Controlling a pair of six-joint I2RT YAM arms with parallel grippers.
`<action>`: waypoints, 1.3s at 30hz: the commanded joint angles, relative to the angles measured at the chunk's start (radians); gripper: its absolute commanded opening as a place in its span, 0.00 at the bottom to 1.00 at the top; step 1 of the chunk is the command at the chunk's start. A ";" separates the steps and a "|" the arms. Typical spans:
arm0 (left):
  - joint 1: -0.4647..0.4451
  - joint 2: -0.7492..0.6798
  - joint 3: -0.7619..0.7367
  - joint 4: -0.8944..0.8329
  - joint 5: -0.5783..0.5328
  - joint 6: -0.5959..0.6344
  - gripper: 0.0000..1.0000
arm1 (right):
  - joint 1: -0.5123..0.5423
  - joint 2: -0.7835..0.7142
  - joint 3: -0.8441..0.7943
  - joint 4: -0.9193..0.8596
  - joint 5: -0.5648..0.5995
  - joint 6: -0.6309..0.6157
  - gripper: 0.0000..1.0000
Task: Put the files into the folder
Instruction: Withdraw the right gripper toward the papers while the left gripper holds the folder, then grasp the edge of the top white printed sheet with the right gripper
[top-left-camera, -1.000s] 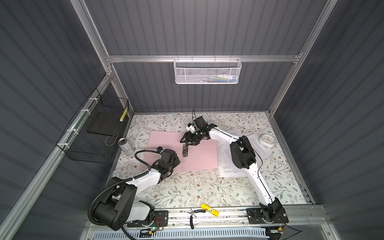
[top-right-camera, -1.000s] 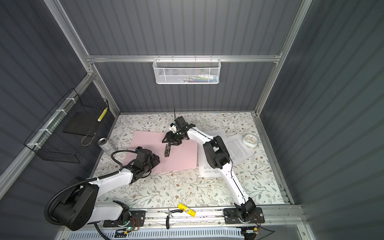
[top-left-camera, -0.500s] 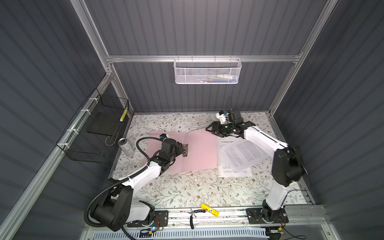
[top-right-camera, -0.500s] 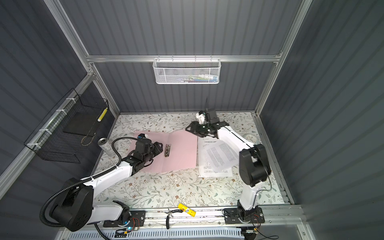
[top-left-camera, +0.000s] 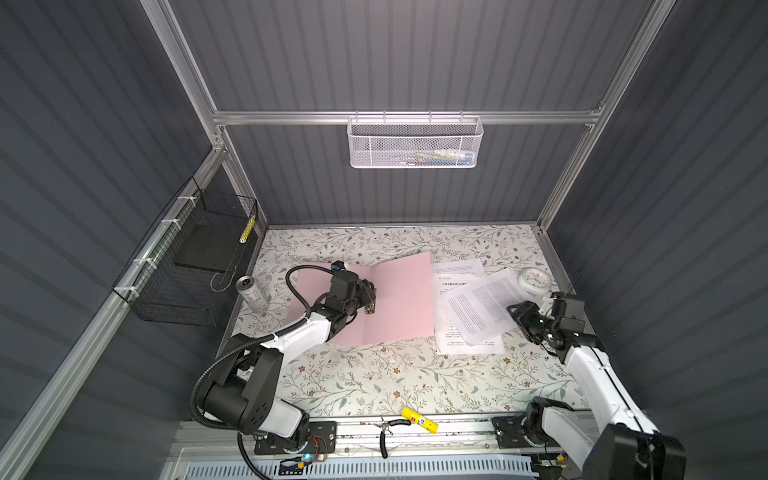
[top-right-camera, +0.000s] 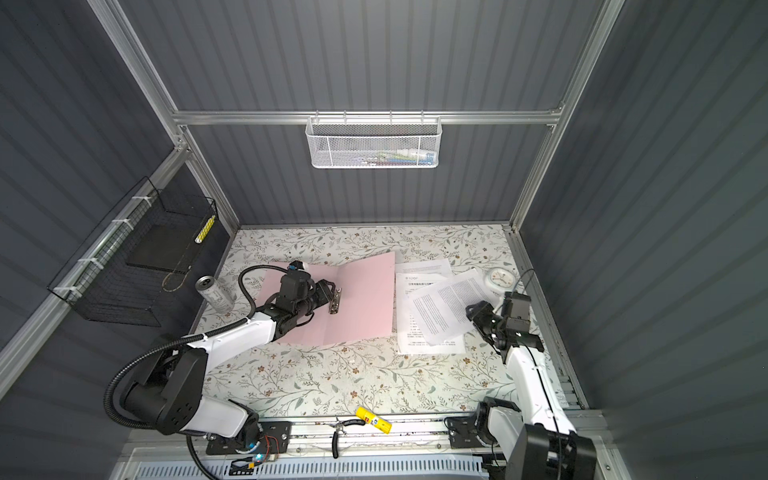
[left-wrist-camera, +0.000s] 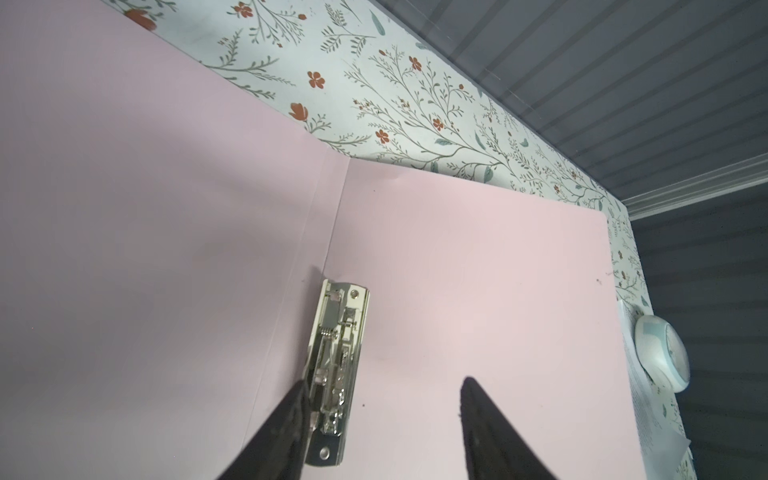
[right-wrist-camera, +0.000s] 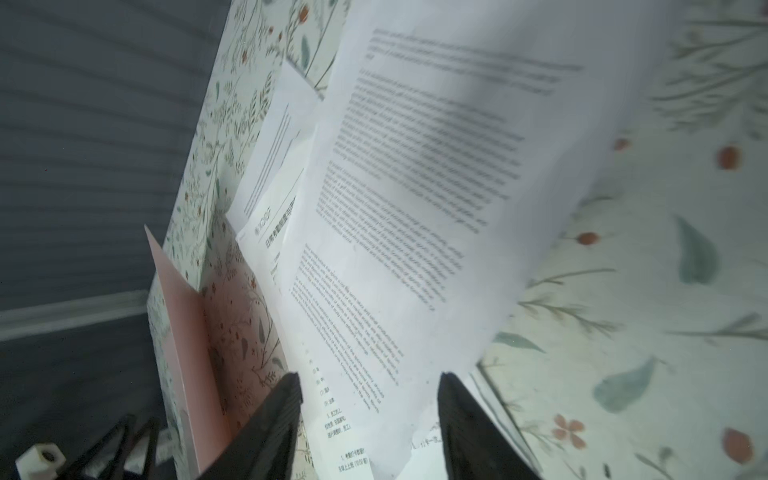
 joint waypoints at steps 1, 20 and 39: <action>-0.005 0.026 0.034 0.038 0.043 0.034 0.59 | -0.073 -0.035 -0.062 0.005 -0.012 0.007 0.52; -0.004 0.067 0.029 0.057 0.052 0.050 0.58 | -0.164 0.369 -0.125 0.380 -0.133 0.116 0.45; -0.004 0.114 0.036 0.088 0.071 0.032 0.58 | -0.146 0.609 -0.162 0.677 -0.198 0.251 0.36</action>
